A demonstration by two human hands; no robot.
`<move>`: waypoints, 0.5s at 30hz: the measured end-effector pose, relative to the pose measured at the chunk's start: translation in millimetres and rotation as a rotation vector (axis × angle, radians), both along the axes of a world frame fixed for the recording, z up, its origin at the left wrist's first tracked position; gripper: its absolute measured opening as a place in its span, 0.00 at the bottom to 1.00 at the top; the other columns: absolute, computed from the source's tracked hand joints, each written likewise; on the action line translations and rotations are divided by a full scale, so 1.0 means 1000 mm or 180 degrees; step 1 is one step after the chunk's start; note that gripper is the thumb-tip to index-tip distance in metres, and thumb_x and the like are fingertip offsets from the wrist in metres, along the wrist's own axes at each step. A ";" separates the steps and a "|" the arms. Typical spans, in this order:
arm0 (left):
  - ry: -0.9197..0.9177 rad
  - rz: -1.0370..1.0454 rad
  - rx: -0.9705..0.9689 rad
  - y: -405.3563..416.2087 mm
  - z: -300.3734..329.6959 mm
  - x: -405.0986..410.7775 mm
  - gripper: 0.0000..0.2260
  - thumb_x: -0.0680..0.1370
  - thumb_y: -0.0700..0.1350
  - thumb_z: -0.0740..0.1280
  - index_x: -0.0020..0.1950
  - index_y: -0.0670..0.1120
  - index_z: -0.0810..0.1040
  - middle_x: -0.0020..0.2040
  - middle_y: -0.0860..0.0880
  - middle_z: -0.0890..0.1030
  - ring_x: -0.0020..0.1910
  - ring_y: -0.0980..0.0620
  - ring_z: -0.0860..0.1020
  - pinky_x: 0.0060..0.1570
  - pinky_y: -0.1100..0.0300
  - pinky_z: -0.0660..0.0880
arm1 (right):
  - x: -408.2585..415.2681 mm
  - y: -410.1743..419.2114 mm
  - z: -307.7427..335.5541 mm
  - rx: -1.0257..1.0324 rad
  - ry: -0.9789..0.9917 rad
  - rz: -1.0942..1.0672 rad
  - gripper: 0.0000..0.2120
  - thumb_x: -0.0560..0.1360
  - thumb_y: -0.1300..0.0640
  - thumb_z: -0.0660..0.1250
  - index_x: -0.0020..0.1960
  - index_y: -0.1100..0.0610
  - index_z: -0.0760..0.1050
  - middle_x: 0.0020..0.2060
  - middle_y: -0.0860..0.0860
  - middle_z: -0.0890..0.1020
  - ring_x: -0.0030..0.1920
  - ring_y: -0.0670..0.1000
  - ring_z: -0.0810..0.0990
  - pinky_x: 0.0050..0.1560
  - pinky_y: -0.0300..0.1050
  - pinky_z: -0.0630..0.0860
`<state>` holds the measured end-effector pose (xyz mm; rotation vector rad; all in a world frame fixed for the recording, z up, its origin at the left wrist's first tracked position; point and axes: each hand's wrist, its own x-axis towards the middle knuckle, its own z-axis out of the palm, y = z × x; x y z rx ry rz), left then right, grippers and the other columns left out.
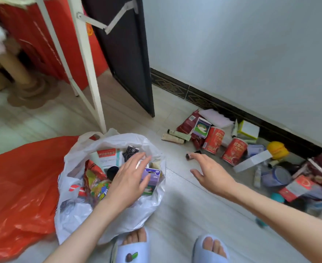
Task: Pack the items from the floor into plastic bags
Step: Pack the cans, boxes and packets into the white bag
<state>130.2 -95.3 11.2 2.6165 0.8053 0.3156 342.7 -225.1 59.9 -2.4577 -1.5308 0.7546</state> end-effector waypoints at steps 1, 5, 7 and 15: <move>-0.0018 -0.0098 -0.0050 -0.006 -0.008 0.014 0.21 0.74 0.52 0.56 0.65 0.47 0.68 0.62 0.45 0.74 0.62 0.46 0.72 0.58 0.50 0.72 | 0.011 -0.013 -0.008 0.0021 0.0017 -0.0204 0.23 0.79 0.53 0.58 0.71 0.54 0.59 0.68 0.53 0.69 0.67 0.53 0.68 0.64 0.45 0.66; -0.0114 -0.0453 -0.0219 -0.042 -0.053 0.060 0.19 0.73 0.50 0.57 0.63 0.49 0.69 0.62 0.48 0.73 0.61 0.52 0.69 0.54 0.56 0.75 | 0.047 -0.058 -0.062 -0.0025 0.0145 -0.1086 0.23 0.78 0.54 0.60 0.71 0.56 0.60 0.68 0.54 0.69 0.68 0.54 0.68 0.67 0.46 0.64; 0.0002 -0.0574 -0.0191 -0.055 -0.076 0.079 0.19 0.73 0.49 0.56 0.63 0.48 0.69 0.63 0.47 0.73 0.62 0.50 0.68 0.55 0.55 0.75 | 0.062 -0.071 -0.093 -0.0116 0.0133 -0.1381 0.23 0.77 0.55 0.61 0.70 0.58 0.62 0.67 0.56 0.71 0.66 0.56 0.69 0.67 0.47 0.65; 0.0621 -0.0637 -0.0077 -0.039 -0.131 0.176 0.29 0.66 0.38 0.73 0.66 0.40 0.69 0.63 0.37 0.74 0.61 0.36 0.73 0.55 0.43 0.73 | 0.105 -0.092 -0.167 -0.0501 -0.0303 -0.1898 0.23 0.75 0.54 0.64 0.67 0.60 0.65 0.60 0.58 0.73 0.60 0.59 0.70 0.57 0.52 0.69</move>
